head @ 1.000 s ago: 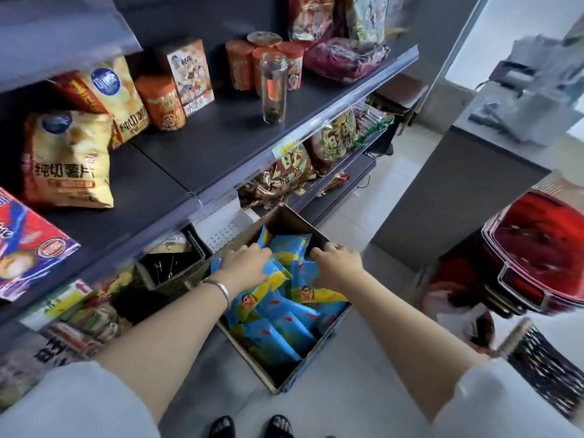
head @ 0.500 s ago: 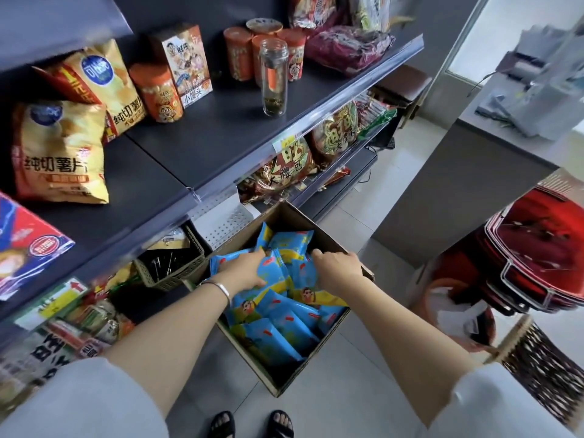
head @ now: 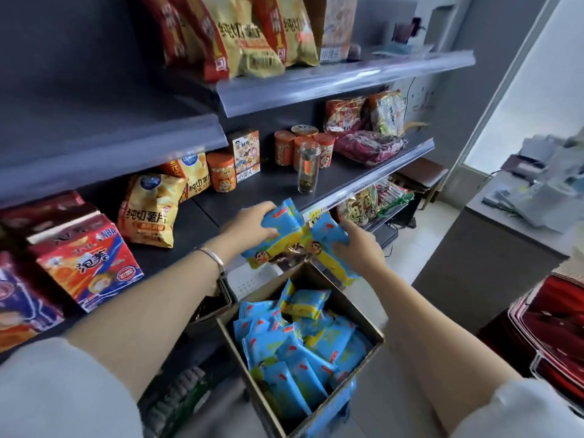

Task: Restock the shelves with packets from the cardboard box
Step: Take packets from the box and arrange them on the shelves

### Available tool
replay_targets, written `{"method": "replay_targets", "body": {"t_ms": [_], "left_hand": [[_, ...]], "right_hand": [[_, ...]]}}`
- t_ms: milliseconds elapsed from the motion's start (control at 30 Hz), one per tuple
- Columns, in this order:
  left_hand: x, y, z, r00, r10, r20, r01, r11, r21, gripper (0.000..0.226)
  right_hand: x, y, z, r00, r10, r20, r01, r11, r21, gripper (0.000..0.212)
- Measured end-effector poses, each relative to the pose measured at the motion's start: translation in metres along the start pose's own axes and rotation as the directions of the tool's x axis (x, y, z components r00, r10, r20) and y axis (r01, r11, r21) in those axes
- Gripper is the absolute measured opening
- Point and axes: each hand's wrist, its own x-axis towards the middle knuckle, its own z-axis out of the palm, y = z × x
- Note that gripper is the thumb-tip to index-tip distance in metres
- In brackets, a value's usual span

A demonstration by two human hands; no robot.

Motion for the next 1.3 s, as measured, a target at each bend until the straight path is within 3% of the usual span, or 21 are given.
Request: {"method": "replay_targets", "body": {"t_ms": [167,300,633,767,933,1133,1300], "left_hand": [[-0.019,0.016,-0.086,0.979,0.060,-0.193,-0.068,0.997,-0.034,0.050],[-0.046,0.013,-0.154,0.939,0.062,-0.339,-0.052,0.998,0.039,0.041],[-0.132,-0.037,-0.307,0.789,0.045,-0.612,0.020,0.995,0.099,0.040],[-0.175,-0.088,-0.361,0.745,-0.007,-0.667,0.123,0.984,0.127,0.036],[-0.236,-0.165,-0.420,0.690,-0.078,-0.719,0.274,0.948,0.161,0.034],[-0.297,-0.253,-0.466,0.609,-0.205,-0.766,0.479,0.865,0.148,0.032],[-0.323,-0.309,-0.483,0.613,-0.281,-0.739,0.547,0.825,0.140,0.030]], "right_hand": [[0.012,-0.062,-0.041,0.978,-0.128,-0.165,0.157,0.972,0.177,0.039],[0.016,-0.124,-0.064,0.940,-0.225,-0.255,0.298,0.907,0.298,0.035],[0.006,-0.301,-0.077,0.760,-0.522,-0.387,0.630,0.738,0.242,0.041],[-0.007,-0.387,-0.059,0.680,-0.639,-0.359,0.715,0.687,0.131,0.039],[-0.022,-0.499,-0.014,0.543,-0.789,-0.288,0.833,0.550,0.061,0.041],[-0.028,-0.615,0.051,0.429,-0.900,-0.072,0.892,0.435,-0.124,0.038],[-0.025,-0.679,0.095,0.366,-0.925,0.103,0.911,0.333,-0.244,0.036]]}}
